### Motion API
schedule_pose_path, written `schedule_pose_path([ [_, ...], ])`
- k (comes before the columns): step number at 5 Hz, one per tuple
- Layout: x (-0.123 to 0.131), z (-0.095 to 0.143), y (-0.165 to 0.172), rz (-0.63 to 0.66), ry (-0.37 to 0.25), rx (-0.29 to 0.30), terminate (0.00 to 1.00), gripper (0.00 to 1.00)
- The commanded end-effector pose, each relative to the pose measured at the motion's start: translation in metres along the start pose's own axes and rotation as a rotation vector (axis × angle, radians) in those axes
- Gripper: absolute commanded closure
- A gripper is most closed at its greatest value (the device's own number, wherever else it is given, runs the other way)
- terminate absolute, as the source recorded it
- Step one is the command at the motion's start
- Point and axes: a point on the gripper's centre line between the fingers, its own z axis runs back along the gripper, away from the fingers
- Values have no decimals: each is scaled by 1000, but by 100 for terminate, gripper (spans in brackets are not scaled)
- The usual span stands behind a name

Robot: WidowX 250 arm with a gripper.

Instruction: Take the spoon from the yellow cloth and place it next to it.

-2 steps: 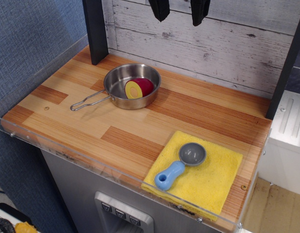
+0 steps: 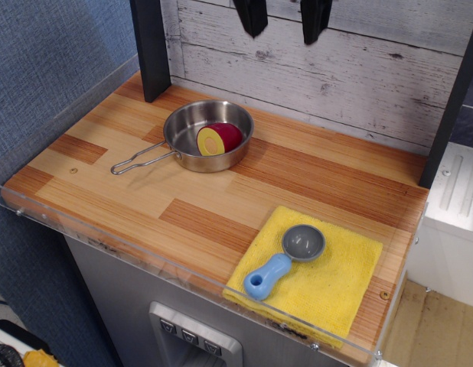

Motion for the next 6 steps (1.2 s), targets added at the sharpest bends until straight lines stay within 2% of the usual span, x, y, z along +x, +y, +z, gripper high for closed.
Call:
schedule_pose_path([
  [1,-24,-6,-19,-80,-82,-131,0,0],
  [3,-56,-20,-30,-163,-38,-154,0,0],
  [5,-75,-21,-53,-232,19,-131,0,0],
  [6,-81,-23,-57,-232,40,-149,0,0],
])
